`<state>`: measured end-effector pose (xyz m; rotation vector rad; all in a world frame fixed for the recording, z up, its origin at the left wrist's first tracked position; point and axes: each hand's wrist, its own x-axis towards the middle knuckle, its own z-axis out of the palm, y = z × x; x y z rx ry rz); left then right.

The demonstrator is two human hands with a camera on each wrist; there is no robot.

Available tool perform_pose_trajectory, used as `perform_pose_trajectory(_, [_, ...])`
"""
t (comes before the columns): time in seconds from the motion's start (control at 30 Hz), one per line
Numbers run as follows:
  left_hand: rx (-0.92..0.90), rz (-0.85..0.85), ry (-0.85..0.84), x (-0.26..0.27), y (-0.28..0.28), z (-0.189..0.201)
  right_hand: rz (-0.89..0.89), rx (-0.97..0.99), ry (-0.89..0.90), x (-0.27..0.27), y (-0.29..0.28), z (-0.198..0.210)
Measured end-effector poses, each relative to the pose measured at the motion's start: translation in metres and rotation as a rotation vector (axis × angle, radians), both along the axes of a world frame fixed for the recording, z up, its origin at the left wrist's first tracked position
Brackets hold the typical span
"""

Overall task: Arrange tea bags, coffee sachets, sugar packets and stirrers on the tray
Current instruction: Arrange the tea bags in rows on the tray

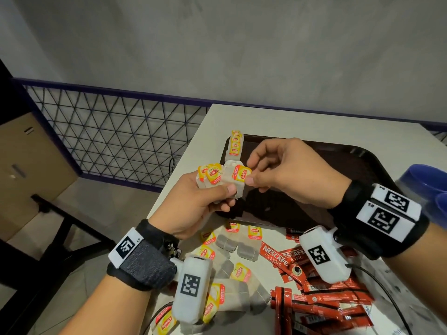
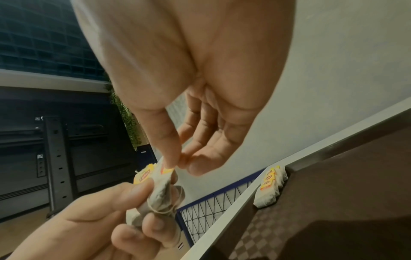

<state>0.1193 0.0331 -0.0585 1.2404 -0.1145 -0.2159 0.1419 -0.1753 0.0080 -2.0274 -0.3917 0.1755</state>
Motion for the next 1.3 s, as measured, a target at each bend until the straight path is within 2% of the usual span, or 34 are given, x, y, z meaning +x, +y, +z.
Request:
perform_pose_trajectory(0.2, [0.048, 0.02, -0.006, -0.001, 0.001, 0.001, 0.028, 0.012, -0.046, 0.001, -0.003, 0.005])
perform_pose_trajectory(0.6, [0.028, -0.003, 0.003, -0.003, -0.001, 0.001, 0.033, -0.098, -0.134, 0.009, 0.005, 0.003])
perform_pose_trajectory(0.83, [0.019, 0.128, 0.011, -0.003, -0.006, 0.003, 0.063, -0.081, -0.142, 0.009, 0.011, 0.005])
perform_pose_trajectory(0.97, [0.013, 0.183, -0.008, -0.002, -0.006, 0.001, 0.011, -0.036, -0.174, 0.011, 0.012, 0.005])
perform_pose_trajectory(1.07, [0.025, 0.201, -0.019, -0.001, -0.006, 0.0, -0.012, 0.02, -0.135, 0.011, 0.01, 0.006])
perform_pose_trajectory(1.3, [0.049, 0.187, -0.053, -0.003, -0.006, 0.002, 0.056, 0.06, 0.004, 0.005, 0.008, 0.004])
